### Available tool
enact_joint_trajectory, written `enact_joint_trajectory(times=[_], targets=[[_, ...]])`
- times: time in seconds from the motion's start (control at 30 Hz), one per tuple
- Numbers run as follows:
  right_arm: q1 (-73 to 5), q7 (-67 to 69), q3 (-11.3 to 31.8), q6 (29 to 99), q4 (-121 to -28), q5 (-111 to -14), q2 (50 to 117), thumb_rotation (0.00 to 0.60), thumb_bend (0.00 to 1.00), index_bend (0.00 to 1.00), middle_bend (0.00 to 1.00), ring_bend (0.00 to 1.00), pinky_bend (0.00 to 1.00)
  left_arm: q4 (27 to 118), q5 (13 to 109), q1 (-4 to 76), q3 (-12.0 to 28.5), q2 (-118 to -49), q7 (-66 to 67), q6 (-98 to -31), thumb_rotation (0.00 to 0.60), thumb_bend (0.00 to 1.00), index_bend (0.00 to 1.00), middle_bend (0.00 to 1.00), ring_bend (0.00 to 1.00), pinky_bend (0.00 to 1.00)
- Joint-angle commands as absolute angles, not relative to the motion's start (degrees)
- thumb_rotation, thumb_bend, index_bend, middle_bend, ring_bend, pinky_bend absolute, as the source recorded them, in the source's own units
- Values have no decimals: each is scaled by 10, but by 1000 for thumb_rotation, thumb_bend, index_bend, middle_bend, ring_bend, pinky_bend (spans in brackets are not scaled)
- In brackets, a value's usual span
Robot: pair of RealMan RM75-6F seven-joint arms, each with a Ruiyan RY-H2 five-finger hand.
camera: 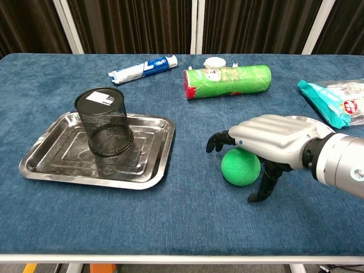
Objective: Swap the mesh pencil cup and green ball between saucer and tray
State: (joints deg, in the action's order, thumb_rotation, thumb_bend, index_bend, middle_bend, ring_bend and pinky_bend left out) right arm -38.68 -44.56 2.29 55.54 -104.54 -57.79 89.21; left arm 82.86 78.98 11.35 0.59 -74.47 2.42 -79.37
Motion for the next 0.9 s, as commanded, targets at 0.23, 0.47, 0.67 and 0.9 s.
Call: enact_joint_trajectory(times=[0.23,0.47,0.67,0.9], targets=[[-394,-443,18,575,-1031,-586,911,600,124,375,322,339,676,827,794,110,11,-743,21,-791,600,41,124,109,44,305],[-396,-444,12,584,-1031,-581,910,600,148,440,357,382,732,828,797,108,13,-742,23,-788,600,41,129,108,44,306],[-394,-438,7,595,-1029,-587,911,600,168,507,386,421,762,828,798,108,16,-743,25,-785,600,41,132,109,44,306],[-393,-435,3,602,-1017,-597,918,600,188,604,458,491,782,829,798,106,19,-742,27,-783,600,41,134,109,44,307]])
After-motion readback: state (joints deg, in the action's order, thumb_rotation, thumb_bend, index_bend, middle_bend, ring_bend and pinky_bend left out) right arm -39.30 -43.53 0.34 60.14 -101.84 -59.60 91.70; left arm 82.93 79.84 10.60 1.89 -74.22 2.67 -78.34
